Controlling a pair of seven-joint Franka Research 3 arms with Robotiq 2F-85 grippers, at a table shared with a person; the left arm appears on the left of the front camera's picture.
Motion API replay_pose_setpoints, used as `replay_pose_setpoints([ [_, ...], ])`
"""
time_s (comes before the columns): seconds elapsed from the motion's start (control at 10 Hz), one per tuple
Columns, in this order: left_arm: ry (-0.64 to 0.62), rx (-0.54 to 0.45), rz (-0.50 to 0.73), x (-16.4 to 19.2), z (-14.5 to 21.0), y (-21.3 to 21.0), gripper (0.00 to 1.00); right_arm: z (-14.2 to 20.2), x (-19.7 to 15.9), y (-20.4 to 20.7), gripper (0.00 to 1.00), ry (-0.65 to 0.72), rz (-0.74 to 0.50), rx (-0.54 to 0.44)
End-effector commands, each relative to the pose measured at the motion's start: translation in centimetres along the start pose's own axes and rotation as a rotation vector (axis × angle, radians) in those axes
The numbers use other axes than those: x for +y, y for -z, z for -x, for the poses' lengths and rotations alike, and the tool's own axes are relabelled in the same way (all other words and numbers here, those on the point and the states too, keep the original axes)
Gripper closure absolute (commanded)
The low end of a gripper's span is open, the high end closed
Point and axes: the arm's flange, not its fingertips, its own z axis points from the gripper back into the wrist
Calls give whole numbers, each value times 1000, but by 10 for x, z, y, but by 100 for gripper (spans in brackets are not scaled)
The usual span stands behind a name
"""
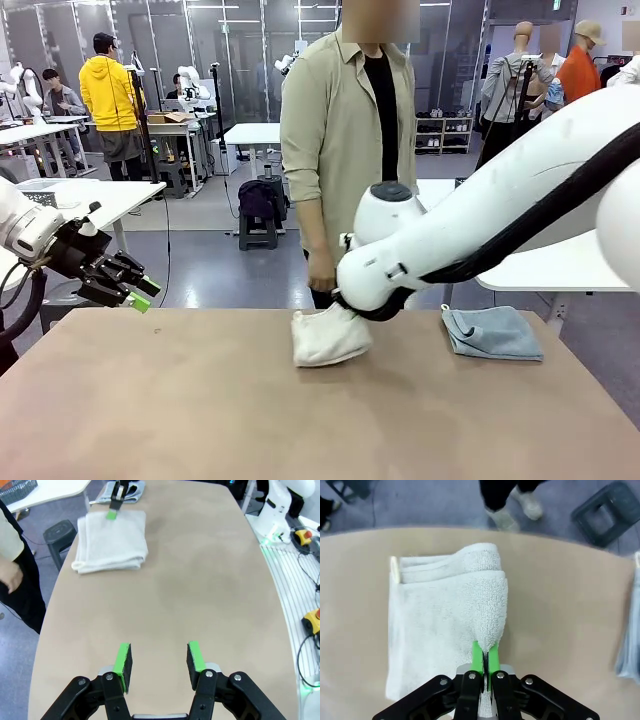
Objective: Fold the towels and place them in the basket.
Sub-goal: Stack the folded Towel with hook on the right side of the table.
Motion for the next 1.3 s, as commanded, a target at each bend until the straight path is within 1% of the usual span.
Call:
replay_pose_setpoints([
  [0.0, 2, -1, -1, -2, -1, -1, 43, -3, -44, -17, 95, -41, 62, -108],
  [0.2, 2, -1, -1, -2, -1, -1, 43, -18, -95, -37, 95, -27, 132, -146],
  [0.5, 2, -1, -1, -2, -1, -1, 43, -30, -155, -59, 95, -87, 197, -119],
  [0.6, 2, -1, -1, -2, -1, -1, 43, -32, -174, -64, 95, -84, 222, -112],
  [0.8, 2, -1, -1, -2, -1, -1, 43, -37, -203, -71, 95, -80, 256, -118],
  [1.0, 2, -1, -1, -2, -1, -1, 43, -44, -227, -61, 95, -84, 279, -106],
  [1.2, 2, -1, -1, -2, -1, -1, 43, -45, -241, -48, 95, -79, 311, -65],
])
